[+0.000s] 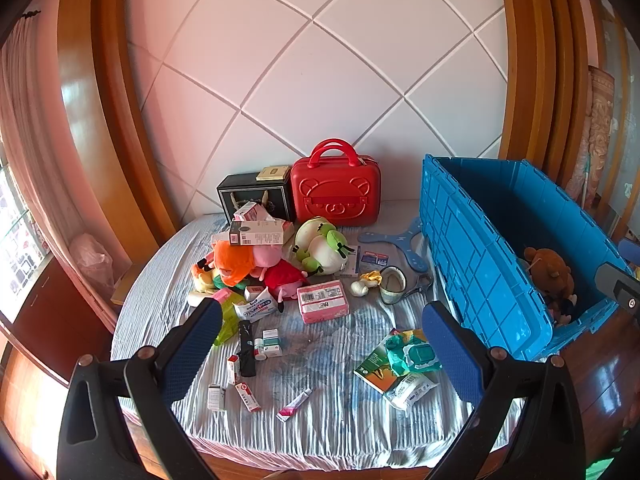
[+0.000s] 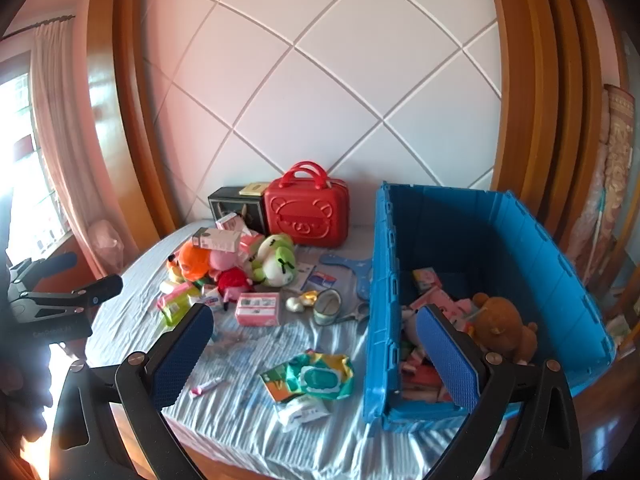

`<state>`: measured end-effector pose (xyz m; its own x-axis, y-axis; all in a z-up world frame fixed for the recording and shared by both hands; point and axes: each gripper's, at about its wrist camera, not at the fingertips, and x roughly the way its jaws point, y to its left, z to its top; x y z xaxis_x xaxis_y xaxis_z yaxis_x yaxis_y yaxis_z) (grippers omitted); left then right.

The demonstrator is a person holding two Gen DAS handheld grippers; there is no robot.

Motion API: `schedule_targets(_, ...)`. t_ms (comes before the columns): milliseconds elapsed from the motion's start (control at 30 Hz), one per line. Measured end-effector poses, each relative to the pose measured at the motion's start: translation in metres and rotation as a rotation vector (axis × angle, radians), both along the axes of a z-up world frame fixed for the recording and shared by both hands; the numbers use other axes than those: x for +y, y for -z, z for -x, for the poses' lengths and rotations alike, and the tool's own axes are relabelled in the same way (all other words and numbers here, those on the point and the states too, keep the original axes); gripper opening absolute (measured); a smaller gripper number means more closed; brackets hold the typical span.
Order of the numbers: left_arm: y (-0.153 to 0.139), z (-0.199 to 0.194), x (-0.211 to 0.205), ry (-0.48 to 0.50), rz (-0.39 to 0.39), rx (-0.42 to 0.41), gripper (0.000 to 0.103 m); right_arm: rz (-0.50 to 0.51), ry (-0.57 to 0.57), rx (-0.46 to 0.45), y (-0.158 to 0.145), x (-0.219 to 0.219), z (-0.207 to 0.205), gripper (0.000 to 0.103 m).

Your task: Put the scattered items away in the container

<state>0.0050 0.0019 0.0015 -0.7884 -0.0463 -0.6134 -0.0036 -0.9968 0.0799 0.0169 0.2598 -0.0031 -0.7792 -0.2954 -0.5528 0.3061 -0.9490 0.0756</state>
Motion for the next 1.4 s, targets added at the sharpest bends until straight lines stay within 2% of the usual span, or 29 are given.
schedule_targets(1033,0.009,0.003,-0.005,-0.027,-0.002,-0.008,0.102,-0.005,-0.02,-0.005,0.007,0.003,0.009,0.103)
schedule_targets(1167,0.028,0.009,-0.028,-0.085,-0.032,-0.036,0.102,0.002,-0.067,-0.004,0.018,-0.001,0.014,0.103)
schedule_targets(1300,0.07,0.01,-0.064,-0.15,-0.059,-0.111,0.102,-0.012,-0.159,-0.037,0.046,-0.019,0.018,0.103)
schedule_targets(1400,0.105,0.01,-0.09,-0.188,-0.047,-0.159,0.102,-0.047,-0.222,-0.068,0.074,-0.04,0.02,0.103)
